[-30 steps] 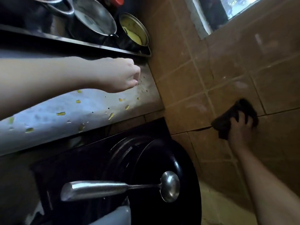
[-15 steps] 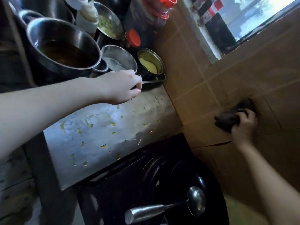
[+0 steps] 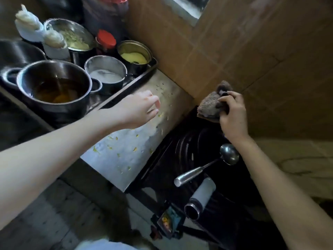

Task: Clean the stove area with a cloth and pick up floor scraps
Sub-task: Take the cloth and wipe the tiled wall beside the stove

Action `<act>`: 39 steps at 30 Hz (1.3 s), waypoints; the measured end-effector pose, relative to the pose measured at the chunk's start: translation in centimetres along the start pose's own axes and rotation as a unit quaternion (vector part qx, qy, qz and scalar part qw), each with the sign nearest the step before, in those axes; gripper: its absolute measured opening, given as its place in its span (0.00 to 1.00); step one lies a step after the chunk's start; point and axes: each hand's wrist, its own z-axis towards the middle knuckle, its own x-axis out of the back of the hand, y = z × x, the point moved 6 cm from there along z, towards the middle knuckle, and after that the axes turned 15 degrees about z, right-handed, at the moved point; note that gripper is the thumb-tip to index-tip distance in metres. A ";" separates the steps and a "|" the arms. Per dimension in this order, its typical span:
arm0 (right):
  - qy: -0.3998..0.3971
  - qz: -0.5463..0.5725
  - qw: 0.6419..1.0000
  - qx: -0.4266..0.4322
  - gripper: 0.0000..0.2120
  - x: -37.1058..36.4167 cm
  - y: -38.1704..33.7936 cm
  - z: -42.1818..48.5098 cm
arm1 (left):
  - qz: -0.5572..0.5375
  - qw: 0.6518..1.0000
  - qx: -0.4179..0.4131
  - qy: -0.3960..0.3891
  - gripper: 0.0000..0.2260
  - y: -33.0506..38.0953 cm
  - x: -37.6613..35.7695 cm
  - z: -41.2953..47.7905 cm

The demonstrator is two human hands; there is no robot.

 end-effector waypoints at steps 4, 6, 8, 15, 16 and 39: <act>0.022 0.060 0.998 -0.030 0.16 1.5 -2.2 -5.8 | 0.034 0.998 -0.032 -0.040 0.12 2.1 -1.5 -0.8; 0.029 0.079 0.995 -0.044 0.16 2.3 -3.2 -8.7 | 0.041 0.996 -0.043 -0.060 0.11 3.1 -2.3 -1.5; 0.042 0.093 0.993 -0.055 0.16 3.1 -4.2 -11.3 | 0.048 0.995 -0.054 -0.070 0.11 3.9 -3.0 -2.6; 0.046 0.139 0.984 -0.104 0.15 3.2 -8.4 -20.2 | 0.111 0.989 -0.050 -0.085 0.14 4.2 -4.0 -7.8; 0.040 0.144 0.983 -0.104 0.15 2.8 -9.2 -21.4 | 0.110 0.989 -0.046 -0.085 0.14 4.2 -4.2 -8.6; -0.023 0.121 0.925 -0.359 0.17 -16.5 -6.0 -23.8 | 0.055 0.982 -0.114 -0.143 0.11 -2.1 -5.9 -9.4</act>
